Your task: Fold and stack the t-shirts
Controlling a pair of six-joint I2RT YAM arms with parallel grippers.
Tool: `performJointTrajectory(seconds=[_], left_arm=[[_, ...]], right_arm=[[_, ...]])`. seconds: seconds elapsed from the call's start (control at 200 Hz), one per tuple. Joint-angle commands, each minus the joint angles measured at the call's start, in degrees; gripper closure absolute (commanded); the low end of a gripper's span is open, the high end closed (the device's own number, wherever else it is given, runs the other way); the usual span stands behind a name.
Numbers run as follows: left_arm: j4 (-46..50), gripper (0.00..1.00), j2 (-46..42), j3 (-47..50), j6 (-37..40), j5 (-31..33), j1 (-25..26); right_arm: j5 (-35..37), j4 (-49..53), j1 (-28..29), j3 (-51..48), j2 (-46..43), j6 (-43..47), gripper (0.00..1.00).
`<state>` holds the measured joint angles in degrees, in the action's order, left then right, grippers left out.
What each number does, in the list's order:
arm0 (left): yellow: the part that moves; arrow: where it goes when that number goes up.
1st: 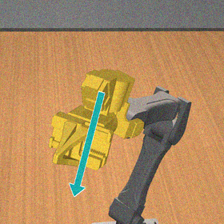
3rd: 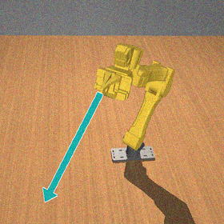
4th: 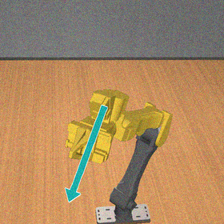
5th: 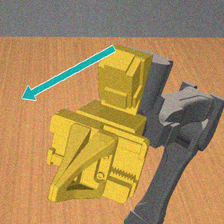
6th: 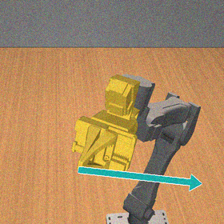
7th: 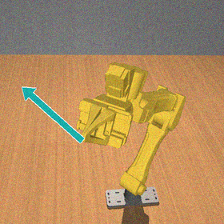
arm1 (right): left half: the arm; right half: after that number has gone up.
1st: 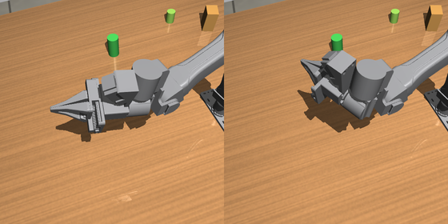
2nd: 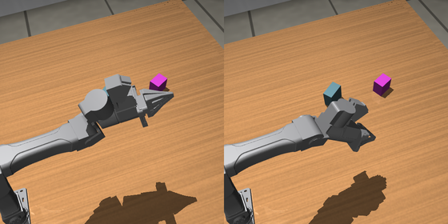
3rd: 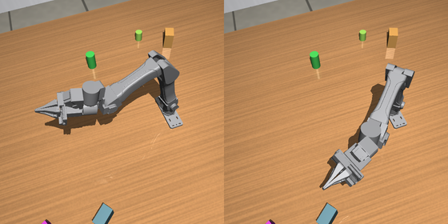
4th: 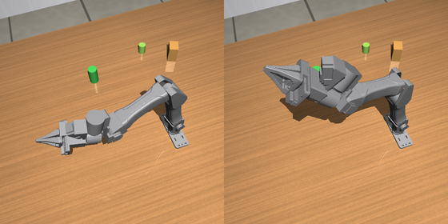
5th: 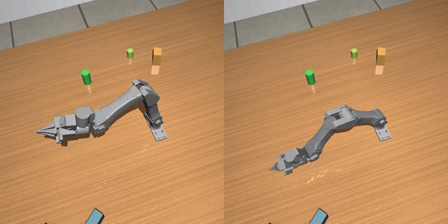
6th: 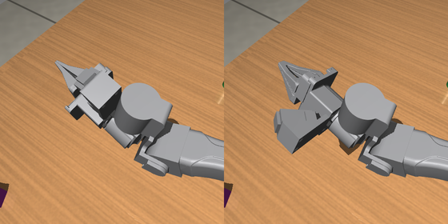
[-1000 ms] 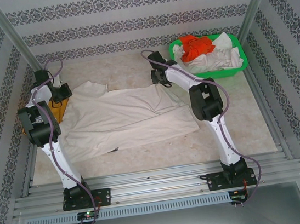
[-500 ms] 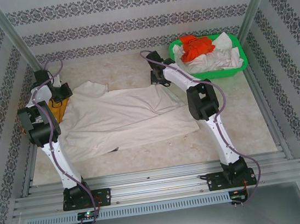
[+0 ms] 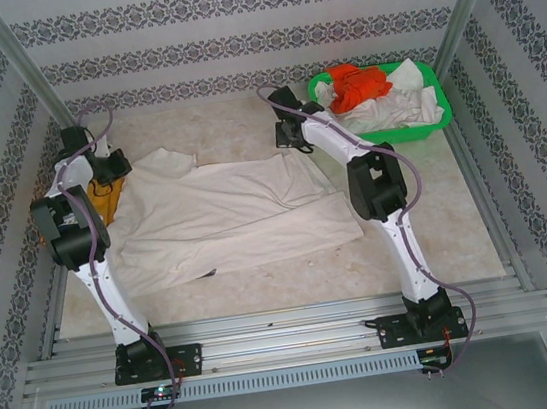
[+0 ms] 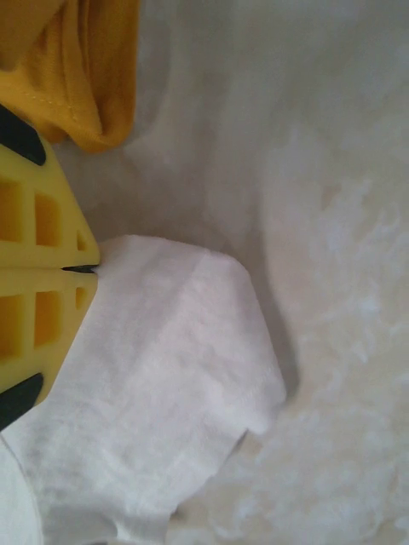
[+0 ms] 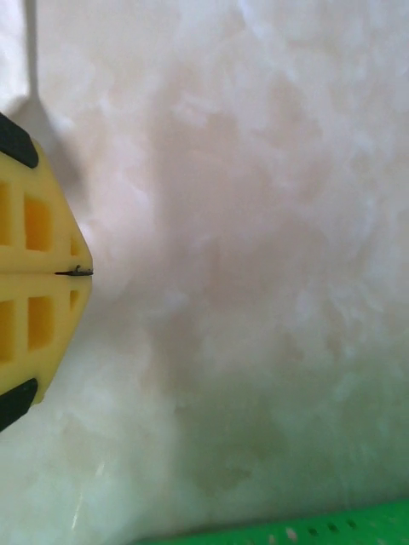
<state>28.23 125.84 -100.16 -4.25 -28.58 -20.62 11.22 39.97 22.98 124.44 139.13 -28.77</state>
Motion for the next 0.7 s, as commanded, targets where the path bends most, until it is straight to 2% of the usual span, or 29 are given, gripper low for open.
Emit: performJointTrajectory(seconds=[0.0,0.205,0.42,0.694], left_arm=[[-4.81,1.0,-5.68,1.68,-2.05,-2.0,-1.59],[-6.17,1.0,-9.39,3.98,-2.69,-1.74,-2.3],[-6.8,1.0,-10.62,6.24,-3.08,-1.21,-2.58],[-9.2,1.0,-12.56,8.28,-5.43,-4.32,-2.67]], right_arm=[[2.37,-3.86,-0.61,-3.16,-5.94,2.53,1.0],[5.07,-6.12,-2.27,-7.4,-9.66,4.25,1.0],[6.09,-6.85,-3.85,-8.21,-9.77,5.04,1.0],[2.55,-9.95,-4.22,-9.01,-12.1,6.09,1.0]])
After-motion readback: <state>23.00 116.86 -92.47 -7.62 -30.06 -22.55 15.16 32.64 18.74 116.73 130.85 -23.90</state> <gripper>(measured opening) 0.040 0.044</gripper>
